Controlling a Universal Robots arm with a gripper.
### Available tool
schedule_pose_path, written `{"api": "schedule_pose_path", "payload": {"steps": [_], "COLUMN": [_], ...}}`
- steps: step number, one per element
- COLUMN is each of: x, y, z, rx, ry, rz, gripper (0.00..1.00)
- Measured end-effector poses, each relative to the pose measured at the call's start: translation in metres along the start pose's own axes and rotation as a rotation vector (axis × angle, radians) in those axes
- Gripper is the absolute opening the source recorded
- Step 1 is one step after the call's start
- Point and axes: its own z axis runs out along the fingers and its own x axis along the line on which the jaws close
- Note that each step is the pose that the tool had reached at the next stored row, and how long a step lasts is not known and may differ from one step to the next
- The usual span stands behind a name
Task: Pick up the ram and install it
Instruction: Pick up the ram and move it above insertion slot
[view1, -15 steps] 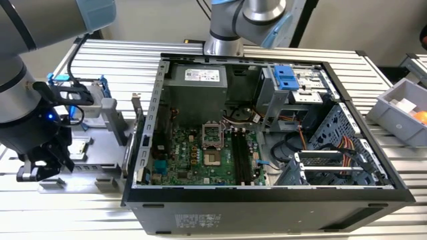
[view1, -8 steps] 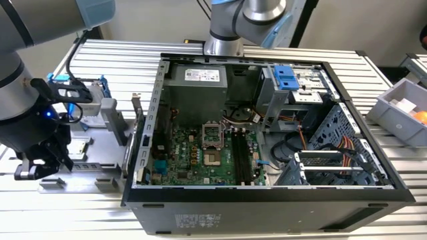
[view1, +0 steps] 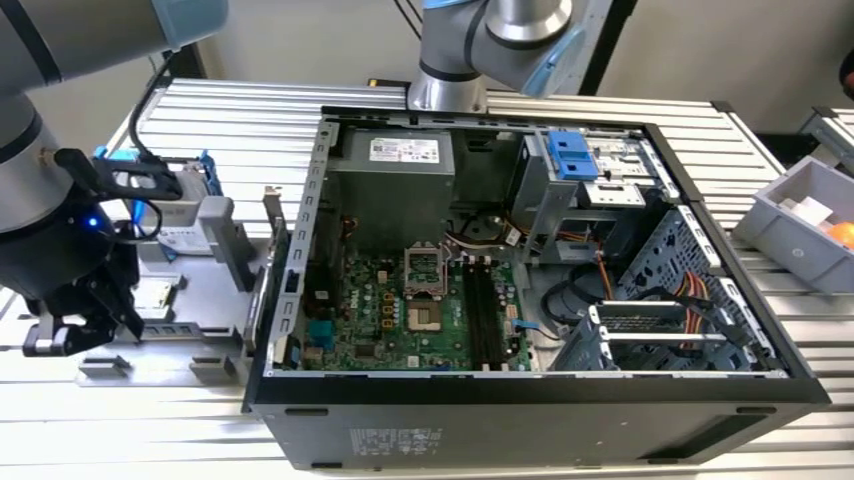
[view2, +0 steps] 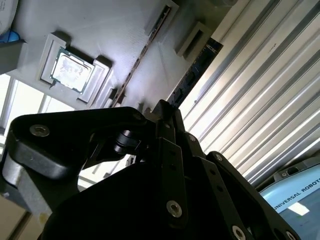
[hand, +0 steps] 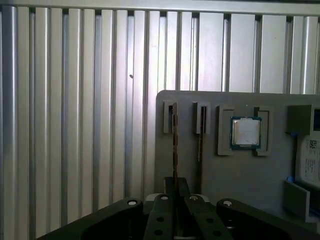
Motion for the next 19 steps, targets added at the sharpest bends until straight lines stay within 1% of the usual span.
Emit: {"api": "schedule_pose_path", "payload": {"steps": [8,19], "x": [-0.0001,-0.0002], "y": [0.0001,0.0003], "z": [-0.004,-0.0134], "rx": [0.0,0.0], "ry": [0.0001,0.0], "rz": [0.0,0.0], "gripper": [0.0,0.0]}}
